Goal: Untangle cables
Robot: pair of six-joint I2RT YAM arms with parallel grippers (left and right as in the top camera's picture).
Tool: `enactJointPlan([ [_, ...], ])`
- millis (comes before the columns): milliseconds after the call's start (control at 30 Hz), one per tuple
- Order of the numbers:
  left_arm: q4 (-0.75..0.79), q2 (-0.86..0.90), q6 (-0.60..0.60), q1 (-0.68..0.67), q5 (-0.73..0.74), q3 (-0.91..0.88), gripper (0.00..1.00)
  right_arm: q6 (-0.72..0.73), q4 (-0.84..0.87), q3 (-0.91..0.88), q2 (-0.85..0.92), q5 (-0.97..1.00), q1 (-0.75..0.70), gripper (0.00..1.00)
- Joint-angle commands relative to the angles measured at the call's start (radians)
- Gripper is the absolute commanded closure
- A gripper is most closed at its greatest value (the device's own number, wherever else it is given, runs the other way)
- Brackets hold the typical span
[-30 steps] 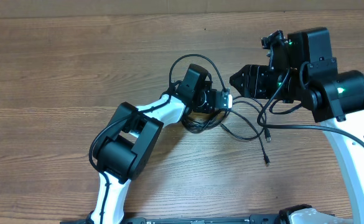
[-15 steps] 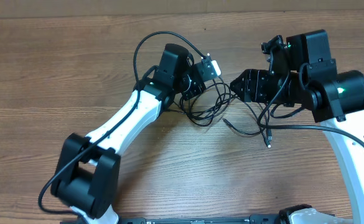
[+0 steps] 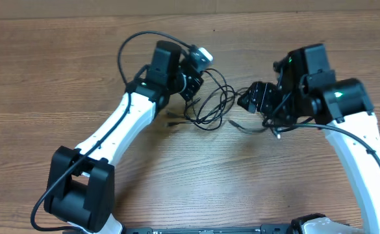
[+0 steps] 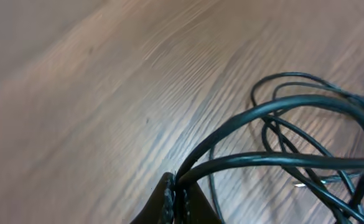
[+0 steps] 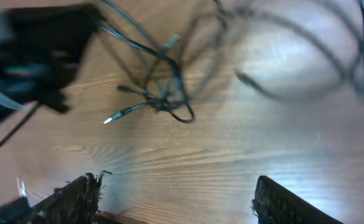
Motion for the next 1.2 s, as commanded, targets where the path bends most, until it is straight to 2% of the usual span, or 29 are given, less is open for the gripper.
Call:
enactJointPlan([
  [0, -0.033, -0.037, -0.207, 0.023, 0.01, 0.002, 0.95, 0.116, 0.036, -0.084, -0.001, 0.008, 0.011, 0.22],
  [133, -0.091, -0.037, -0.196, 0.023, 0.015, 0.002, 0.96, 0.121, 0.124, -0.188, -0.001, 0.007, 0.032, 0.22],
  [200, -0.131, -0.041, -0.151, 0.03, 0.008, 0.003, 0.96, 0.121, 0.155, -0.237, -0.001, 0.008, 0.04, 0.21],
  [433, -0.2, -0.113, -0.104, 0.111, -0.035, 0.02, 0.96, 0.117, 0.172, -0.259, 0.001, 0.019, 0.039, 0.21],
  [633, -0.202, -0.09, -0.056, 0.107, 0.141, 0.019, 0.96, 0.117, 0.221, -0.26, 0.001, 0.019, 0.039, 0.21],
  [800, -0.166, -0.03, -0.014, 0.061, 0.161, 0.019, 0.95, 0.117, 0.222, -0.259, 0.001, 0.019, 0.039, 0.21],
  [867, -0.155, 0.003, 0.01, 0.044, 0.158, 0.019, 0.87, 0.117, 0.22, -0.259, 0.001, 0.019, 0.039, 0.21],
  [933, -0.134, 0.039, 0.017, 0.032, 0.102, 0.019, 0.54, 0.117, 0.22, -0.26, 0.001, 0.019, 0.039, 0.21],
  [1000, -0.115, 0.064, 0.016, 0.029, 0.026, 0.019, 0.37, 0.117, 0.22, -0.259, 0.001, 0.019, 0.039, 0.21],
  [1100, -0.092, 0.094, 0.015, 0.03, -0.069, 0.019, 0.34, 0.117, 0.22, -0.26, 0.001, 0.019, 0.039, 0.21],
  [1167, -0.079, 0.114, 0.018, 0.03, -0.071, 0.019, 0.28, 0.117, 0.223, -0.26, 0.001, 0.019, 0.039, 0.21],
])
